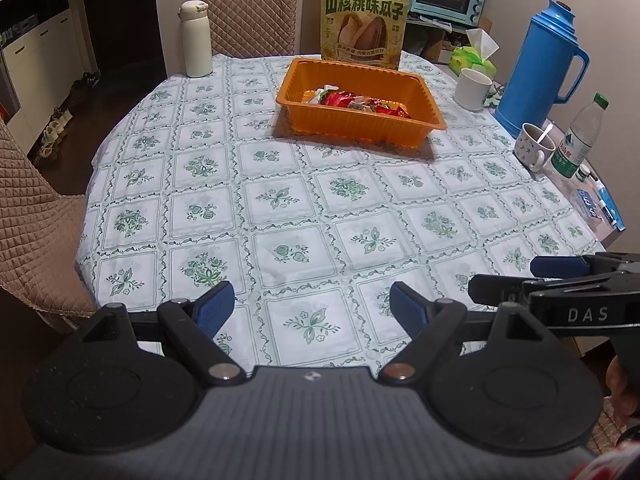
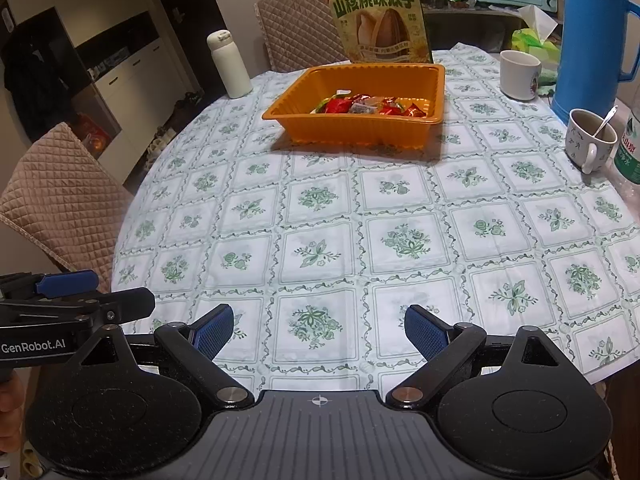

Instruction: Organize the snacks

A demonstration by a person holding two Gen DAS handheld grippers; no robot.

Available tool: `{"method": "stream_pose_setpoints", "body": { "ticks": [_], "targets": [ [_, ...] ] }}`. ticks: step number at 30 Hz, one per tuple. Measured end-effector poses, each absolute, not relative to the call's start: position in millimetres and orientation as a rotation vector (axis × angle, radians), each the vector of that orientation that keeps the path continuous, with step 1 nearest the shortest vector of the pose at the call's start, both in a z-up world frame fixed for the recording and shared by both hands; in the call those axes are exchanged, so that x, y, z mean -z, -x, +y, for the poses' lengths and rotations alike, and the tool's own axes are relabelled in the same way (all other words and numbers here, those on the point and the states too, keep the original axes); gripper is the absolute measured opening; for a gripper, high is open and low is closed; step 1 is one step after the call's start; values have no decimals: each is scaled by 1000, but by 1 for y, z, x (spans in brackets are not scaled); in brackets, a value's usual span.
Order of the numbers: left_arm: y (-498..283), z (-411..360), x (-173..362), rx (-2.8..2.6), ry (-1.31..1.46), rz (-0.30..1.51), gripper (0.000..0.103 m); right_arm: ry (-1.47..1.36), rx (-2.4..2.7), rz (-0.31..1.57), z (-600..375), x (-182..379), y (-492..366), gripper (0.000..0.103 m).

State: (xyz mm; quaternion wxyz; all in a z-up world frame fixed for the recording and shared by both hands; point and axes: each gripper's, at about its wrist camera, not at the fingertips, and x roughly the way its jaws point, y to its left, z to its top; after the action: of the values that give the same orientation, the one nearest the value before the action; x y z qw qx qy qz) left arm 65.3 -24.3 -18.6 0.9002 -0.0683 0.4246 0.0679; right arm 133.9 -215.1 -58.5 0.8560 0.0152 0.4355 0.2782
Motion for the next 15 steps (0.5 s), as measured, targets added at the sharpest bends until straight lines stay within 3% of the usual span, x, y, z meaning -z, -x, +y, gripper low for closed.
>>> {"method": "stream_pose_setpoints", "body": {
  "ticks": [15],
  "targets": [
    [-67,-23,19,-140,145,880,83,-30,-584,918,-213,59,-136,92]
  ]
}}
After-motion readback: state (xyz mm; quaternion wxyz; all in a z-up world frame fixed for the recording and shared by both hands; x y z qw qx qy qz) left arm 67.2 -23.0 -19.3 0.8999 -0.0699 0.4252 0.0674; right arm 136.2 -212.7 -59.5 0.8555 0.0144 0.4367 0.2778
